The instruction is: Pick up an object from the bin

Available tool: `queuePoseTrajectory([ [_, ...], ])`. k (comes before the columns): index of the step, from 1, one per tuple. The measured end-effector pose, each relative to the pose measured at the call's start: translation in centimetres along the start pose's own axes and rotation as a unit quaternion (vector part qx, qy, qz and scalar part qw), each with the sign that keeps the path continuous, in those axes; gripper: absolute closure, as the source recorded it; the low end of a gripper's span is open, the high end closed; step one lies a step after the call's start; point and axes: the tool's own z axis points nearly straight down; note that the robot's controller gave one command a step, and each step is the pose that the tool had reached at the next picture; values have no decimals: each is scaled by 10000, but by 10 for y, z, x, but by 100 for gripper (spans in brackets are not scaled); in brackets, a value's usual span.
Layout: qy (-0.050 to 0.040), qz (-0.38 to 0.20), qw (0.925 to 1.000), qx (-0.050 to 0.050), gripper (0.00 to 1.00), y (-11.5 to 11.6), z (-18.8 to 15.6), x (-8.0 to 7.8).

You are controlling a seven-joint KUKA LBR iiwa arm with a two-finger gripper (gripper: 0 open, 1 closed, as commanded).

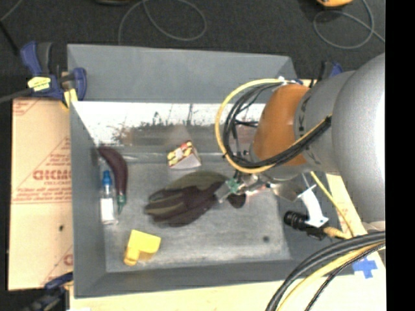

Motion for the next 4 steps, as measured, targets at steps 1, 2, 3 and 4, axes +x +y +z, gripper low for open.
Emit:
queuePoseTrajectory([
  [1,1,-6,10000,2,100,0,0,0],
  [2,2,42,10000,9,100,-2,-2,6],
  [3,9,230,9997,12,100,0,2,8],
  [4,0,419,9991,11,100,7,-2,5],
])
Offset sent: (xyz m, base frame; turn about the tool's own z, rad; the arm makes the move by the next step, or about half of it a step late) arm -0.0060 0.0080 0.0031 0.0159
